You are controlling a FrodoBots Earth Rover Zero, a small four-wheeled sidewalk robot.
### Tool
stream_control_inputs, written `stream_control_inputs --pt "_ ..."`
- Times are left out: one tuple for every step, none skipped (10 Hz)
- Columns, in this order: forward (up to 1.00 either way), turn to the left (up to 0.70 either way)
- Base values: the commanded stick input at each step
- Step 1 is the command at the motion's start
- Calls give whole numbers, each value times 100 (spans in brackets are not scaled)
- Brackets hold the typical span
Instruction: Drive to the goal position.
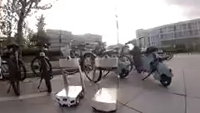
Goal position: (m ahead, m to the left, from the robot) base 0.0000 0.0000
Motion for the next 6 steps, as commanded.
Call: stream_control_inputs --pt "0 0" --pt "0 -8" --pt "0 -35" --pt "0 -45" --pt "0 -45" --pt "0 -45"
